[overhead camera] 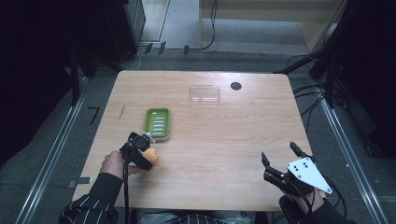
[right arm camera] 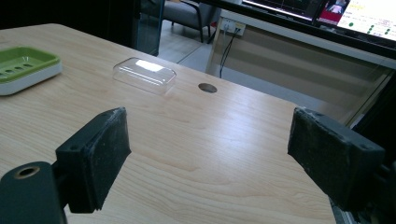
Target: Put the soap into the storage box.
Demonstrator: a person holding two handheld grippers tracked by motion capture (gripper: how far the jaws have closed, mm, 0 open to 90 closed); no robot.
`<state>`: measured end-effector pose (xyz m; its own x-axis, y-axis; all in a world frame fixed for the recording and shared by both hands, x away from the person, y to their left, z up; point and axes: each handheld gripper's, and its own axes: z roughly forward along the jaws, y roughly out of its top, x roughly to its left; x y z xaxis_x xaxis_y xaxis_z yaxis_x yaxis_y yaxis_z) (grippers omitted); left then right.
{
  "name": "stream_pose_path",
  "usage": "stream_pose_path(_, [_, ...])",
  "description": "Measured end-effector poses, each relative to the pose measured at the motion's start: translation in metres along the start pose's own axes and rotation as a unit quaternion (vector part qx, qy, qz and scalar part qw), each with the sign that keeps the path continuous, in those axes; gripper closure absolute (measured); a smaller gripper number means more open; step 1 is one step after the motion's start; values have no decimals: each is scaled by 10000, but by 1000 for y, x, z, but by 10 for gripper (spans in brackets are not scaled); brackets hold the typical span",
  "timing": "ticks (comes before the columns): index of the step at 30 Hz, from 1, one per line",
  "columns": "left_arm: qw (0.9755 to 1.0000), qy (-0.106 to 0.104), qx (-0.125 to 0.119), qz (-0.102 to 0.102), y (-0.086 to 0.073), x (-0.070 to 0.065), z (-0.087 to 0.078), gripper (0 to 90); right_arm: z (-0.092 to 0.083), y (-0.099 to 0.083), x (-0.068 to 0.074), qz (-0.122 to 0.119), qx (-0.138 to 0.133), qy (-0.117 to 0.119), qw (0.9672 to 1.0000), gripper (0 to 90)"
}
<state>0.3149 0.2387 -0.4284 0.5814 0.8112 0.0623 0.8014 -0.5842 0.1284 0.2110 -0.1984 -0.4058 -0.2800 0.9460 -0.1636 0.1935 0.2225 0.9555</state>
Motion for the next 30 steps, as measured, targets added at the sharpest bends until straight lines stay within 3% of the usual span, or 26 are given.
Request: stream_pose_path(30, [10000,-68,-33,18,15,12,-12,400,0,0,0,5,8,-2,10000,134])
